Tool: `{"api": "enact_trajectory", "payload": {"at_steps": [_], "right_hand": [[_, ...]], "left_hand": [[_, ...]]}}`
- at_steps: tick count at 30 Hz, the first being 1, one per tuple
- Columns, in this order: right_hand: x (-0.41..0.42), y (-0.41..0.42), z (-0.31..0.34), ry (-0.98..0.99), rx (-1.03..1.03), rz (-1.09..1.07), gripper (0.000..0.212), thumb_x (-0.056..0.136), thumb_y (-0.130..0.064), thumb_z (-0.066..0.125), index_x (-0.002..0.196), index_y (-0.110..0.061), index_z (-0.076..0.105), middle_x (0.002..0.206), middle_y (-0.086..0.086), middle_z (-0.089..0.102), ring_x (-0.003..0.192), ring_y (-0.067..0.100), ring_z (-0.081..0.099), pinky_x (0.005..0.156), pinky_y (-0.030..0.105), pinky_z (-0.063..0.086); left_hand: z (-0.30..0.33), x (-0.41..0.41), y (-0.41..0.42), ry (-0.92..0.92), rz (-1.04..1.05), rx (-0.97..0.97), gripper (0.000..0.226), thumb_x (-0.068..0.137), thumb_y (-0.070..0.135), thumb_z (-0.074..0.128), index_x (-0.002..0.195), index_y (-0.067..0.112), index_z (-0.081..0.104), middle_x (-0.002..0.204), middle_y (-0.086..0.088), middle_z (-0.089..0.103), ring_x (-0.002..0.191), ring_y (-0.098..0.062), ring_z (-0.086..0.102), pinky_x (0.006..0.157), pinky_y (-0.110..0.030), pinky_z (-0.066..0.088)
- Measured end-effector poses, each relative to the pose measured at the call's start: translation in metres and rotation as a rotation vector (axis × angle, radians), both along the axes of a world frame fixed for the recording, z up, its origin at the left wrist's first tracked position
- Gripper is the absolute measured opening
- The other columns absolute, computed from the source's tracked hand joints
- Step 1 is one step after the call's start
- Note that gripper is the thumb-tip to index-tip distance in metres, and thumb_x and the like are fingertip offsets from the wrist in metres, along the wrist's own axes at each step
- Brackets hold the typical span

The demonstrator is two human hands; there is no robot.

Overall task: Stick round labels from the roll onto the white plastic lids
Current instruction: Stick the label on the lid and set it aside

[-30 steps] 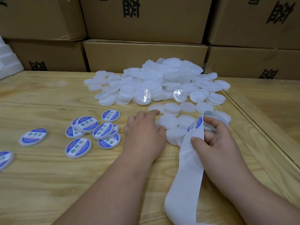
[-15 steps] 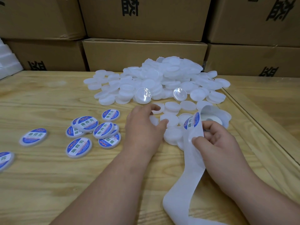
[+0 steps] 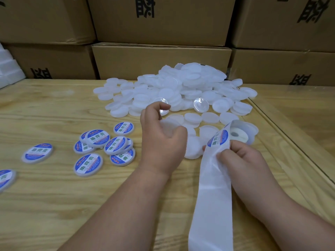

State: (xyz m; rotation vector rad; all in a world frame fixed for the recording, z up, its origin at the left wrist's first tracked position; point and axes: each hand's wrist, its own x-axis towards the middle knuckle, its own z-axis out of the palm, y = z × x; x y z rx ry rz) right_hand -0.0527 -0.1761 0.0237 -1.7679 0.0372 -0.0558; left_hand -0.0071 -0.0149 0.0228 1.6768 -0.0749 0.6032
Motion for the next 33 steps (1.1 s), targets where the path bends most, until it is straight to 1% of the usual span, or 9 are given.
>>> {"api": "enact_trajectory", "payload": {"at_steps": [3,6,11,15,19,23,26,29,33], "right_hand": [[-0.0008,0.0006,0.0006,-0.003,0.034,0.003,0.040,0.070,-0.022,0.049,0.092,0.011,0.051,0.070,0.009,0.043,0.066,0.021,0.038,0.059,0.036,0.032],[-0.0009,0.0000,0.0016,-0.002,0.098,-0.020,0.031,0.069,-0.021,0.050,0.078,0.006,0.039,0.069,0.007,0.038,0.065,0.021,0.034,0.052,0.033,0.031],[-0.0005,0.0001,-0.0009,-0.034,0.109,-0.048,0.025,0.071,-0.024,0.052,0.070,-0.002,0.040,0.065,0.006,0.038,0.060,0.018,0.036,0.051,0.029,0.032],[0.0020,0.0006,-0.0044,-0.087,0.004,-0.051,0.022,0.069,-0.022,0.056,0.067,-0.011,0.038,0.064,0.006,0.035,0.060,0.019,0.031,0.053,0.033,0.029],[0.0045,0.0010,-0.0079,-0.086,0.033,-0.026,0.009,0.070,-0.020,0.057,0.077,-0.014,0.055,0.067,0.012,0.046,0.062,0.022,0.041,0.058,0.037,0.036],[0.0044,0.0017,-0.0058,-0.069,0.063,0.005,0.020,0.070,-0.020,0.055,0.087,-0.022,0.066,0.082,0.030,0.059,0.065,0.023,0.053,0.060,0.041,0.044],[0.0033,0.0029,-0.0034,-0.069,0.068,0.016,0.021,0.070,-0.020,0.054,0.087,-0.023,0.067,0.086,0.032,0.059,0.064,0.024,0.054,0.058,0.039,0.045],[0.0022,0.0039,-0.0016,-0.071,0.063,0.020,0.022,0.071,-0.020,0.053,0.087,-0.024,0.067,0.085,0.034,0.057,0.064,0.025,0.051,0.059,0.041,0.043],[0.0009,0.0034,-0.0009,-0.076,0.053,0.029,0.024,0.071,-0.019,0.052,0.089,-0.027,0.066,0.082,0.033,0.056,0.061,0.024,0.050,0.053,0.036,0.044]], "left_hand": [[-0.0053,0.0050,0.0000,0.044,-0.041,0.084,0.053,0.084,0.007,0.055,0.116,0.048,0.050,0.098,0.020,0.050,0.091,0.000,0.053,0.077,-0.011,0.042],[-0.0081,0.0086,0.0007,-0.032,-0.005,0.171,0.045,0.093,0.006,0.059,0.128,0.035,0.064,0.096,0.011,0.060,0.090,0.002,0.056,0.078,-0.004,0.040],[-0.0085,0.0084,-0.0039,-0.094,-0.003,0.110,0.026,0.090,0.015,0.075,0.108,0.034,0.076,0.074,0.012,0.052,0.076,0.007,0.056,0.073,-0.002,0.038],[-0.0064,0.0072,-0.0052,-0.195,-0.068,0.062,0.023,0.087,0.012,0.077,0.105,0.027,0.077,0.097,0.006,0.053,0.098,0.003,0.058,0.085,-0.007,0.040],[-0.0042,0.0032,-0.0059,-0.197,-0.146,-0.003,0.030,0.088,0.015,0.077,0.100,0.042,0.076,0.143,0.010,0.054,0.132,0.006,0.048,0.100,-0.008,0.039],[-0.0044,0.0024,-0.0087,-0.077,-0.240,-0.126,0.046,0.091,0.006,0.072,0.108,0.049,0.073,0.121,0.021,0.070,0.107,0.003,0.067,0.086,-0.025,0.058],[-0.0044,0.0024,-0.0079,0.013,-0.250,-0.102,0.043,0.095,0.019,0.069,0.108,0.061,0.068,0.110,0.023,0.073,0.089,-0.006,0.075,0.068,-0.028,0.059],[-0.0057,0.0016,-0.0077,-0.022,-0.237,-0.042,0.029,0.092,0.032,0.072,0.104,0.058,0.071,0.108,0.024,0.073,0.104,-0.002,0.070,0.087,-0.035,0.059],[-0.0051,-0.0004,-0.0081,-0.131,-0.233,0.008,0.015,0.088,0.028,0.073,0.098,0.038,0.078,0.124,0.022,0.067,0.124,0.006,0.057,0.102,-0.019,0.046]]}}
